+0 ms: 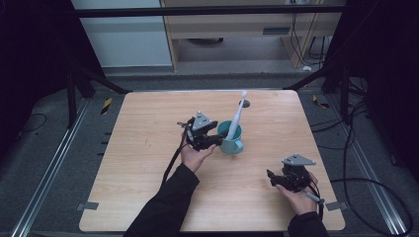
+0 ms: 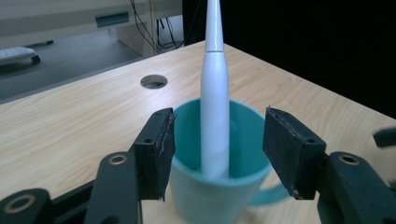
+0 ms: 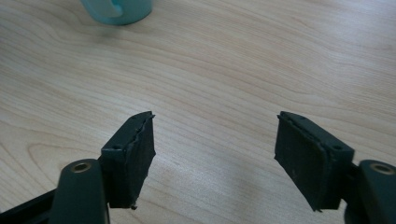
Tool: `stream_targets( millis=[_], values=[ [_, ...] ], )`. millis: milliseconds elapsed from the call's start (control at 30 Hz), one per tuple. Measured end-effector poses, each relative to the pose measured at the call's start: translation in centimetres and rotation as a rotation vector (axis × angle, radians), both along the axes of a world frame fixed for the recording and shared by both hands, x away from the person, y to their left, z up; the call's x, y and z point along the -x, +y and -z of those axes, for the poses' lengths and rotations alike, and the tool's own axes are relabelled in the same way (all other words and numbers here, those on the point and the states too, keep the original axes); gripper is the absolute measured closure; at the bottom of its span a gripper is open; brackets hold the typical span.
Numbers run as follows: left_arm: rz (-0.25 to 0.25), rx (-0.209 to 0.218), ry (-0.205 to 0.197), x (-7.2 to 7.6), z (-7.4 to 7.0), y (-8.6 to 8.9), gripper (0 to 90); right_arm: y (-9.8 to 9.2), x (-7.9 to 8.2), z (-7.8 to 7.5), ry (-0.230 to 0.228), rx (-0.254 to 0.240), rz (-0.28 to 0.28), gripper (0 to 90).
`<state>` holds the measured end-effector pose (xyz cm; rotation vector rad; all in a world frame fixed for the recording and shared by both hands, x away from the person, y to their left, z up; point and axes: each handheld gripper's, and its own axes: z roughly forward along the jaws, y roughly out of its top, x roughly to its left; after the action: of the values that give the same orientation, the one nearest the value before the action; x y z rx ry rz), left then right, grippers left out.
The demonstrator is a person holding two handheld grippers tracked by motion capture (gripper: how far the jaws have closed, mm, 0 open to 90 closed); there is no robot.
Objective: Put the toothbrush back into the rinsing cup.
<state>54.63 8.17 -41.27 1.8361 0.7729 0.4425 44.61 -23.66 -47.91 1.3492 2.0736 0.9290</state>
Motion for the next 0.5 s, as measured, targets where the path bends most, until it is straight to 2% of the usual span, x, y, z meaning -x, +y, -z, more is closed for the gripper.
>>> stream_targets(
  millis=[33,67,167,200,233,267,300,500],
  values=[
    [-0.01,-0.009,0.0,0.8,-0.3,1.4,39.9,-0.1,-0.1,0.0,-0.003,-0.004,0.007,24.6],
    [-0.021,-0.018,0.001,1.1,-0.4,2.1,39.3,-0.1,-0.1,0.0,-0.002,-0.009,0.011,23.5],
    [-0.041,-0.044,0.004,1.9,-0.6,4.1,36.3,-0.2,-0.1,0.0,-0.002,-0.023,0.024,21.3],
    [-0.041,-0.044,0.004,1.9,-0.6,4.1,36.0,-0.2,-0.1,0.0,-0.002,-0.023,0.024,21.3],
    [-0.053,-0.055,0.008,2.7,-0.5,5.6,35.5,-0.2,-0.1,0.1,-0.005,-0.022,0.027,20.5],
    [-0.061,-0.06,0.01,3.0,-0.4,6.4,35.4,-0.2,-0.1,0.1,-0.007,-0.021,0.028,20.2],
    [-0.061,-0.06,0.01,3.0,-0.4,6.4,35.4,-0.2,-0.1,0.1,-0.009,-0.02,0.028,19.8],
    [-0.119,-0.081,0.054,5.1,0.8,11.3,35.5,-0.4,-0.1,0.3,-0.01,-0.016,0.038,18.8]
  ],
)
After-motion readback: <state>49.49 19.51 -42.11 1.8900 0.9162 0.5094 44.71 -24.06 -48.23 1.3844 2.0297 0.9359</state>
